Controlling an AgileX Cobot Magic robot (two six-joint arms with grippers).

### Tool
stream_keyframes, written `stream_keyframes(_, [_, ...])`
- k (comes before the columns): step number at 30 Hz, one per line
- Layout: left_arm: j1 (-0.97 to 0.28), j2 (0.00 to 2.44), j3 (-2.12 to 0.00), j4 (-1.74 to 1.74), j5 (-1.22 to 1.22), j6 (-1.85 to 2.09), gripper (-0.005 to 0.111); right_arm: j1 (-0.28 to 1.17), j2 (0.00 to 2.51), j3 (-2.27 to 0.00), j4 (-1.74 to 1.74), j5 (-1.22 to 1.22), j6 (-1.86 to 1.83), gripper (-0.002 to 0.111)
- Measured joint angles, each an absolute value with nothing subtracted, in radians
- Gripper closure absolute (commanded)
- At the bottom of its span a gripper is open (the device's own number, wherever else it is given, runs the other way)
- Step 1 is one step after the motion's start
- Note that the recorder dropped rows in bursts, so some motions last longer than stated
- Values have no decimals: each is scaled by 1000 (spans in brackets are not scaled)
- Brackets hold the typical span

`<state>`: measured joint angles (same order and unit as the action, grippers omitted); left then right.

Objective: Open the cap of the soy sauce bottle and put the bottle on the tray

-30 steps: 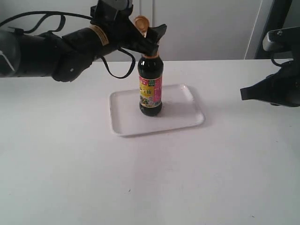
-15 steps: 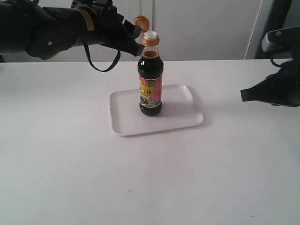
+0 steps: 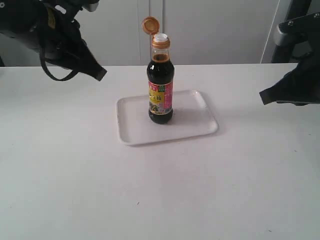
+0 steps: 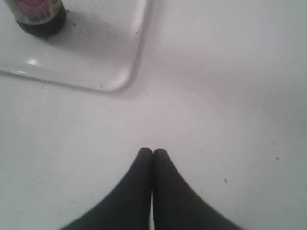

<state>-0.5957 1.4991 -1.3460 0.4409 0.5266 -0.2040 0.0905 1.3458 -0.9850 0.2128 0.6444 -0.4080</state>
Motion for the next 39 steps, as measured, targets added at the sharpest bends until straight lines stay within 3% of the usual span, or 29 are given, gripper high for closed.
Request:
stream_keyframes(6, [-489,1460,-1346,424,737,-204,107,113,1345,-1021,14,776,-242,108])
stream_keyframes(16, [-291,1388,-1329,280,1006,-130,107,95,1343,-1024,-35,948,-203,108])
stream_keyframes(32, [-267,1117,-1062,157,867,-85,107,46,1150,-1024,92,916,-208,108])
stream_keyframes(39, [-267,981,-924,150,708,-94,107,46,971,-924,130,727,-221,108])
